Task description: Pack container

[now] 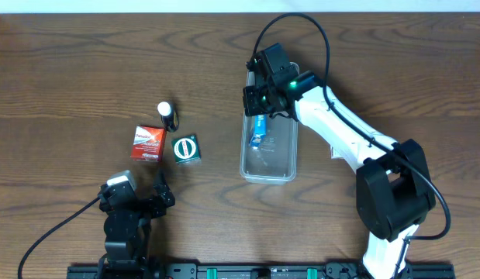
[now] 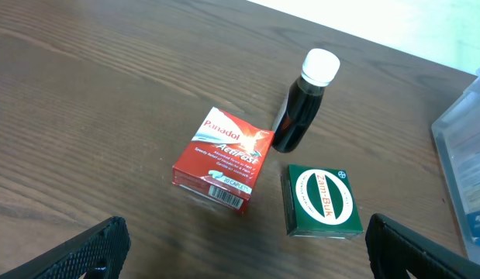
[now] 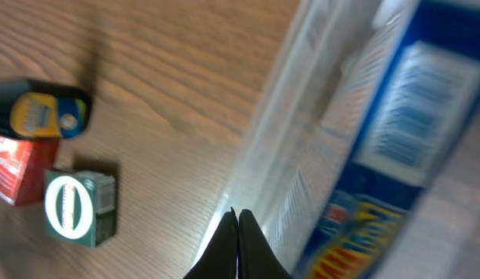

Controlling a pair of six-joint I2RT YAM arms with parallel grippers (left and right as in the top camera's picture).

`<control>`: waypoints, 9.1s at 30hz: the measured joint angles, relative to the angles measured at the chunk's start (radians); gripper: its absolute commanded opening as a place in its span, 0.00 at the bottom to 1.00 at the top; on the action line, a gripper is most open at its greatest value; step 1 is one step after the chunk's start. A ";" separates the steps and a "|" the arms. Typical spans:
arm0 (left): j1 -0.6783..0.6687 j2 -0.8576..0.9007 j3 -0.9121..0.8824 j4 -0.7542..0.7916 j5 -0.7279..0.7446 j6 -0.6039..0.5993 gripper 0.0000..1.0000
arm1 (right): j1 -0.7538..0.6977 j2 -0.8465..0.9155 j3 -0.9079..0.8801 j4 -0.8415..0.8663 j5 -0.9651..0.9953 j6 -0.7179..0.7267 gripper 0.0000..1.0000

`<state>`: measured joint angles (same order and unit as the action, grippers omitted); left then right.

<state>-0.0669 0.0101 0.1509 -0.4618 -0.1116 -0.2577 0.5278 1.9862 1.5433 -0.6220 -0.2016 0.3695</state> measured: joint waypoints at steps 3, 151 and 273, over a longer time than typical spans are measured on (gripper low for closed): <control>0.000 0.000 0.000 0.000 0.000 0.000 0.98 | -0.003 0.003 0.000 -0.024 0.008 -0.001 0.01; 0.000 0.000 0.000 0.000 0.000 0.000 0.98 | -0.052 -0.237 -0.205 0.100 0.262 0.242 0.73; 0.254 1.752 1.036 -0.363 0.232 0.478 0.91 | -0.577 -0.629 -0.198 -0.369 0.262 0.116 0.99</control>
<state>0.1871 1.7618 1.1873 -0.8249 0.1207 0.2203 -0.0494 1.3567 1.3453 -0.9909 0.0601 0.4850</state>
